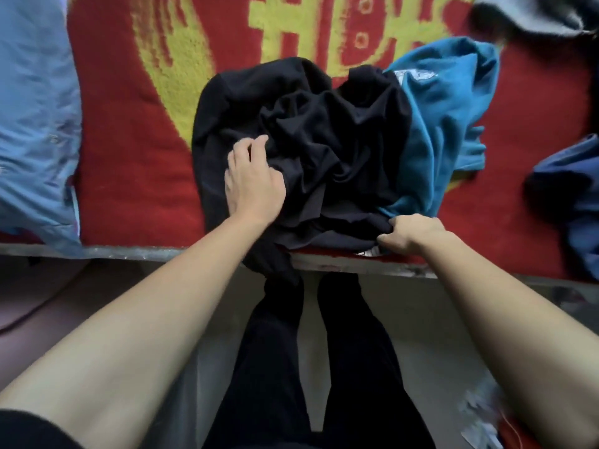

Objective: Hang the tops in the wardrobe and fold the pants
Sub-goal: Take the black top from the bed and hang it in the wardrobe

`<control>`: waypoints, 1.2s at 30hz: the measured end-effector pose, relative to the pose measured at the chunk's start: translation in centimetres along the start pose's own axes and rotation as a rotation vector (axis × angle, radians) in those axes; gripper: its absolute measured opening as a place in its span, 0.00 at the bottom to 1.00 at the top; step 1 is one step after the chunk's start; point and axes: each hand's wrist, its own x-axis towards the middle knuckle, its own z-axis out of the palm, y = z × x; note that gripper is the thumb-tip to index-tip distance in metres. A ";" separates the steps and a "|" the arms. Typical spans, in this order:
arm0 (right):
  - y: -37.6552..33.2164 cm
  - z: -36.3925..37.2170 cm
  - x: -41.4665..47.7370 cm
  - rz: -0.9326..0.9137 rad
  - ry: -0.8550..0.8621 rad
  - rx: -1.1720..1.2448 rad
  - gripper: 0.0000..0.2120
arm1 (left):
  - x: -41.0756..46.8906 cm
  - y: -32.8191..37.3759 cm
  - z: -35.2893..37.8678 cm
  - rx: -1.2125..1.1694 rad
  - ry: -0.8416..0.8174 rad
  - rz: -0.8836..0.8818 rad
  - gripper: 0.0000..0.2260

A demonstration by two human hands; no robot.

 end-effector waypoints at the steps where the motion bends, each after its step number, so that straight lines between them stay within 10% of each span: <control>1: 0.2 0.1 -0.2 -0.025 0.040 -0.007 0.16 | 0.4 0.8 0.3 0.021 0.034 0.056 0.24; 4: 1.1 2.1 -1.3 -0.097 0.143 -0.043 0.13 | 1.9 3.4 1.0 0.038 0.022 0.181 0.25; 10: 2.8 2.0 -3.0 -0.064 -0.308 0.022 0.15 | 3.0 6.7 3.5 0.256 -0.467 0.269 0.25; 15: 2.6 -5.7 -1.9 -0.162 0.720 0.460 0.13 | 1.1 5.9 4.7 0.525 -0.641 0.303 0.16; 18: 2.4 -10.5 0.6 -0.191 0.957 0.471 0.19 | 1.0 6.1 4.9 0.547 -0.710 0.084 0.19; 24: 3.6 -8.7 2.7 -0.196 0.564 -0.099 0.24 | 1.3 6.5 5.1 0.663 -0.261 0.331 0.25; 30: 4.2 -6.3 -0.1 -0.022 -0.032 0.023 0.18 | 3.0 6.8 6.3 0.592 -0.428 0.275 0.42; 34: 3.8 -6.7 0.9 -0.038 0.482 0.116 0.25 | 3.5 6.0 6.4 0.509 -0.452 0.184 0.19; 36: 3.2 -7.1 1.8 -0.064 0.430 0.188 0.34 | 3.1 5.3 6.1 0.461 -0.452 0.203 0.13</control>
